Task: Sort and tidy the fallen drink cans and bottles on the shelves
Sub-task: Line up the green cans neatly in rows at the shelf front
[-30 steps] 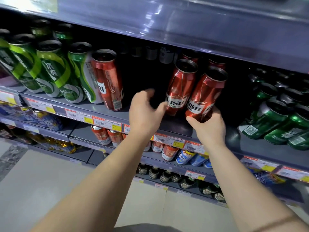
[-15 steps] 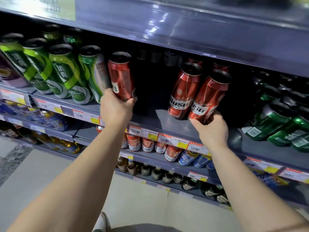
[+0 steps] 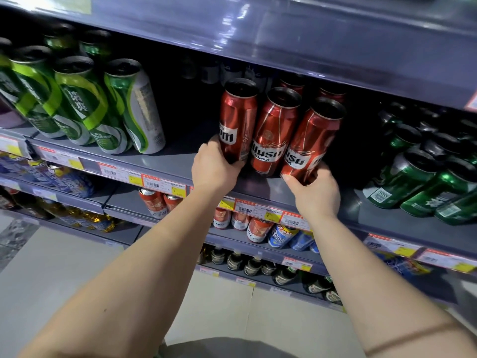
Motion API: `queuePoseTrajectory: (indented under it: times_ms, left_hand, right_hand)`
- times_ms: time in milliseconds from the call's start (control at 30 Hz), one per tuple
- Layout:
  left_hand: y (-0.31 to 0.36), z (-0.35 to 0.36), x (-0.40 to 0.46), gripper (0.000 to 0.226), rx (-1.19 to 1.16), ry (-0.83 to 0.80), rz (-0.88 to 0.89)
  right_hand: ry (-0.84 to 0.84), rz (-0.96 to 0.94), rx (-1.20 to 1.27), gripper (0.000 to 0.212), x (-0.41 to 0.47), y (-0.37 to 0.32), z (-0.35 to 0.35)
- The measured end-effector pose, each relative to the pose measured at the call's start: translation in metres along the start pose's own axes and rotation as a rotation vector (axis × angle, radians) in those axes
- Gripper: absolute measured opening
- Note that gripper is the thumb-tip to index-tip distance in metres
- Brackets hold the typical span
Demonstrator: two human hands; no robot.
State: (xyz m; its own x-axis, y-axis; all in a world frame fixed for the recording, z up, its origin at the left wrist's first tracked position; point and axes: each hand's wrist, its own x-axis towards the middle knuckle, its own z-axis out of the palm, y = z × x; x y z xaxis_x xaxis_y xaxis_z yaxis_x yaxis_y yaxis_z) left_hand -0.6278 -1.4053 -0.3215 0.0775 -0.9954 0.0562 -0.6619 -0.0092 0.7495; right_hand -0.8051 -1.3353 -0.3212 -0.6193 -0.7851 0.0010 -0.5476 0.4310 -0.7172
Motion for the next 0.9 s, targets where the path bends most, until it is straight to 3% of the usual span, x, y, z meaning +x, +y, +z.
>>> queuePoseTrajectory:
  times_ms: [167,333,433,533,700,900]
  left_hand:
    - [0.000,0.001,-0.001,0.059,-0.002,0.008,0.005]
    - [-0.008,-0.021,-0.011,0.072,-0.023,-0.052,0.070]
    - [-0.024,-0.058,-0.020,0.082,-0.030,-0.117,0.115]
    - [-0.035,-0.095,-0.010,0.075,-0.021,-0.135,0.111]
    - [-0.034,-0.134,0.001,0.065,-0.056,-0.041,0.067]
    - [-0.052,-0.150,-0.011,0.055,-0.111,0.090,-0.086]
  right_hand:
    - [0.017,-0.015,-0.018,0.052,0.000,0.001,0.002]
    - [-0.013,0.039,0.016,0.066,-0.005,-0.006,-0.003]
    - [0.088,0.081,0.010,0.074,-0.036,-0.022,-0.009]
    - [0.174,0.095,0.112,0.065,-0.077,-0.049,0.004]
    - [-0.107,-0.019,0.220,0.052,-0.105,-0.106,0.035]
    - [-0.344,-0.179,0.239,0.056,-0.098,-0.134,0.048]
